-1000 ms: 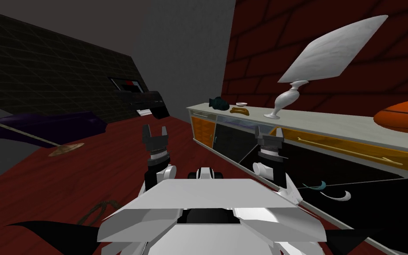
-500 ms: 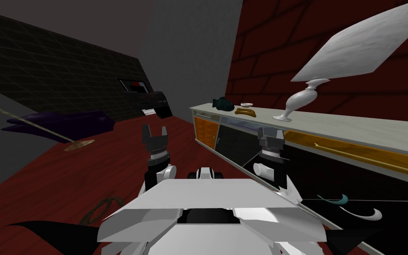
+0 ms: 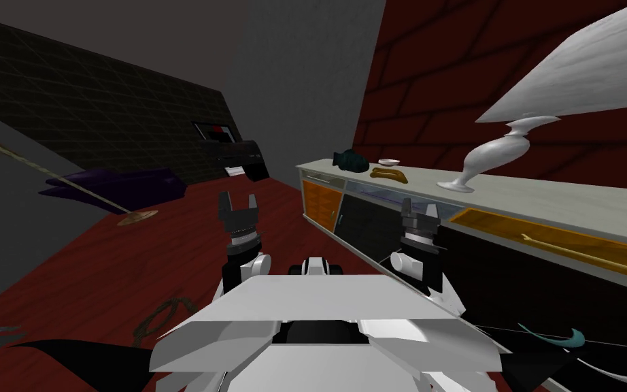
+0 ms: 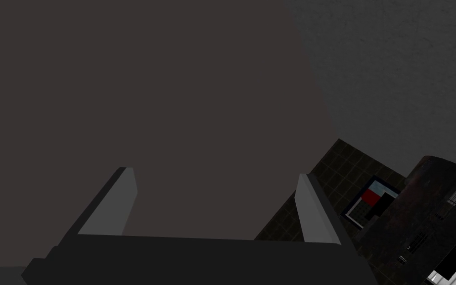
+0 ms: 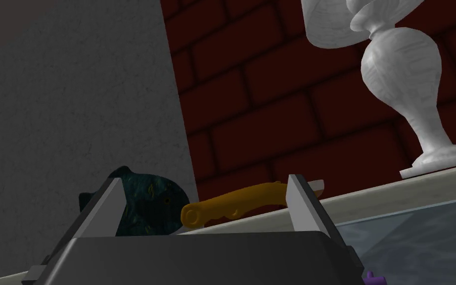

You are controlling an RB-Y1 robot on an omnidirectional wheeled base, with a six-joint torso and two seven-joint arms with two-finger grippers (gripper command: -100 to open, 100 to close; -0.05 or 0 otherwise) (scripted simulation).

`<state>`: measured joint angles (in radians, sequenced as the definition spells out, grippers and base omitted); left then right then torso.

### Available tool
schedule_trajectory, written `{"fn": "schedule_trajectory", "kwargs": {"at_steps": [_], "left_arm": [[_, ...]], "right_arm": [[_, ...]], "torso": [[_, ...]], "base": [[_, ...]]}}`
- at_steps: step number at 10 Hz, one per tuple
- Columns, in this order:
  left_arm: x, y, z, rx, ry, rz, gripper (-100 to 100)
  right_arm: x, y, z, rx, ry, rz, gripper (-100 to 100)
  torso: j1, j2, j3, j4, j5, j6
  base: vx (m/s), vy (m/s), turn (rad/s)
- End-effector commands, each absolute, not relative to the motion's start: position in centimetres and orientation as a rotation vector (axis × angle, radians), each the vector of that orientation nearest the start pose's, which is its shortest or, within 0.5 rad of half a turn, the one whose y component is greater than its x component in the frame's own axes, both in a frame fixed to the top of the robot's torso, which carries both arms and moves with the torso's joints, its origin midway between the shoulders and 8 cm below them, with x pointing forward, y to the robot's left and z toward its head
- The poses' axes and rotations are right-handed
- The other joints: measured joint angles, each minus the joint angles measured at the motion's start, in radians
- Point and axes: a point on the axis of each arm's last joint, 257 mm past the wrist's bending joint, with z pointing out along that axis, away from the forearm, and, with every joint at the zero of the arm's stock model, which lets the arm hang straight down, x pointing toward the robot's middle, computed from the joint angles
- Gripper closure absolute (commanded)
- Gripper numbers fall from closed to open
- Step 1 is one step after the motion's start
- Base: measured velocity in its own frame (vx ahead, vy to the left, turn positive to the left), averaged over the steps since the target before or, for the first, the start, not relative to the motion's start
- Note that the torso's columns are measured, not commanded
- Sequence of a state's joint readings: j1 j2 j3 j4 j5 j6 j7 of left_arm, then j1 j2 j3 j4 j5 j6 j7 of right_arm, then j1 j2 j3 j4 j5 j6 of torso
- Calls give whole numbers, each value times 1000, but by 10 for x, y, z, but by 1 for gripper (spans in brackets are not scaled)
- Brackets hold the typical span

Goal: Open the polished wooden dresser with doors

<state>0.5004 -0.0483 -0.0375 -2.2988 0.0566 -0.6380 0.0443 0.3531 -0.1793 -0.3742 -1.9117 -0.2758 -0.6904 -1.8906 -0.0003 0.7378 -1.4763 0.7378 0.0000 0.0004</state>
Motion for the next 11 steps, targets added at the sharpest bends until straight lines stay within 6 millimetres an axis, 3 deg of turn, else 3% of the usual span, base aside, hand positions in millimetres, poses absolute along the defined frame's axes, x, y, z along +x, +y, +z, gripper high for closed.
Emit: {"fn": "schedule_trajectory", "kwargs": {"at_steps": [1, 11], "left_arm": [[314, 277, 57, -617, 410, -1441, 0], [314, 277, 57, -617, 410, -1441, 0]], "right_arm": [[332, -468, -18, -1133, 500, -2915, -100], [315, -511, -54, -953, 798, -2678, -100]], "torso": [[-2, 3, 2, 1, -1, 0], [1, 0, 0, 0, 0, -1]], "base": [[48, 29, 126], [63, 35, 83]]}}
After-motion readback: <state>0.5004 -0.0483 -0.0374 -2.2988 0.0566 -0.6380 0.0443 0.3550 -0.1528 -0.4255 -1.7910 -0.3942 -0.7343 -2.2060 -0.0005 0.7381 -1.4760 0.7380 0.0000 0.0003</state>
